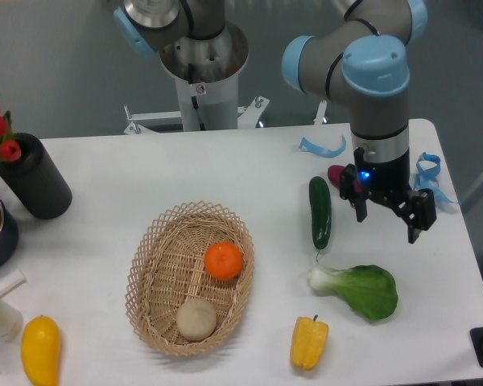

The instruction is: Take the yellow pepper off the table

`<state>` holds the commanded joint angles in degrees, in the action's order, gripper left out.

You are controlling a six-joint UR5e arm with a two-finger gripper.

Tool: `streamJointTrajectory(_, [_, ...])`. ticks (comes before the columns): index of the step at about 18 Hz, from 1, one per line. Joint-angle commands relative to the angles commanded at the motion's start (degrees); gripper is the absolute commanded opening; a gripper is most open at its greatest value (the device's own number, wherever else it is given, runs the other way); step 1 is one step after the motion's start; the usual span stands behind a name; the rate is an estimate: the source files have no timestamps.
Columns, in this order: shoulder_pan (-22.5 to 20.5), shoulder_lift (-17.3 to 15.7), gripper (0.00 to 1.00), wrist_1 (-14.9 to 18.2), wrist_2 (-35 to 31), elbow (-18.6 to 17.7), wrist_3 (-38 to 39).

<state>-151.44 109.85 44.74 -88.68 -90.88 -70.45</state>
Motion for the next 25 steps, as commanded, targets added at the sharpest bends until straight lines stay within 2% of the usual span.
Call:
streamJointTrajectory(2, [1.05, 1.67, 1.0, -0.09, 0.09, 1.4, 4.87])
streamJointTrajectory(5, [2.11, 3.61, 1.0, -0.18, 0.09, 2.11, 6.72])
streamJointTrajectory(10, [4.66, 7.56, 1.0, -0.7, 0.88, 4.05, 15.16])
streamJointTrajectory(14, [5.63, 11.07, 1.0, -4.48, 0.53, 4.48, 15.78])
streamJointTrajectory(21, [8.18, 15.47, 1.0, -4.48, 0.79, 6.07, 18.16])
streamJointTrajectory(25, [9.06, 16.27, 1.0, -4.48, 1.76, 6.33, 18.51])
